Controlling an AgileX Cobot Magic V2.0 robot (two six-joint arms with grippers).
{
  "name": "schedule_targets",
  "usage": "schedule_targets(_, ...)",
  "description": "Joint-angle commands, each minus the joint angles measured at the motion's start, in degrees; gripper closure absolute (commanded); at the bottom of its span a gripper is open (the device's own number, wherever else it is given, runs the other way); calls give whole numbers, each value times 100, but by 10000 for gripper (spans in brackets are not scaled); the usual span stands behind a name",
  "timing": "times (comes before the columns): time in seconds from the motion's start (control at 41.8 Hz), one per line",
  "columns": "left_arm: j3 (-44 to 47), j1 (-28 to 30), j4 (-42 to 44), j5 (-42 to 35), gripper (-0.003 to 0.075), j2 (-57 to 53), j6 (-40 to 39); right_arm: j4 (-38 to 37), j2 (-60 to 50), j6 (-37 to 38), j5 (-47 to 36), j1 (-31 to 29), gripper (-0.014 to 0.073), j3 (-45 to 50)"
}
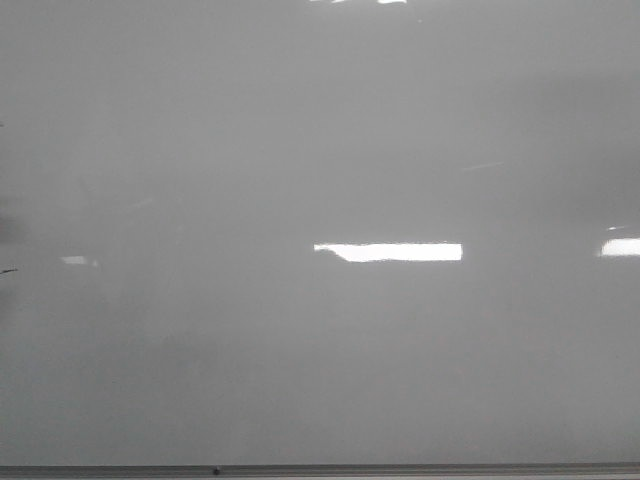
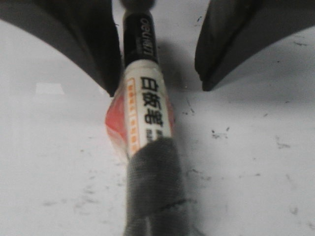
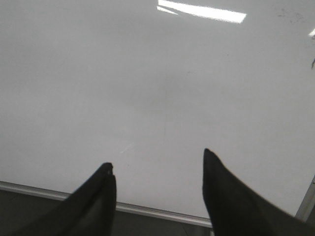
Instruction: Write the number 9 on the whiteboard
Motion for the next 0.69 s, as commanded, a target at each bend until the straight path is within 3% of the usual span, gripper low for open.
schedule_targets(0.0, -173, -18, -52, -427, 496, -106, -51, 13, 75, -28, -396, 2, 169, -147)
schedule_targets(0.335, -173, -18, -52, -297, 647, -190, -51, 13, 75, -28, -470, 2, 169, -147)
schedule_targets(0.55, -176, -18, 26, 316, 697, -931, -51, 153, 75, -28, -324, 2, 169, -257)
schedule_targets(0.669, -393, -18, 40, 1101, 713, -1552, -51, 204, 75, -28, -227, 2, 169, -435)
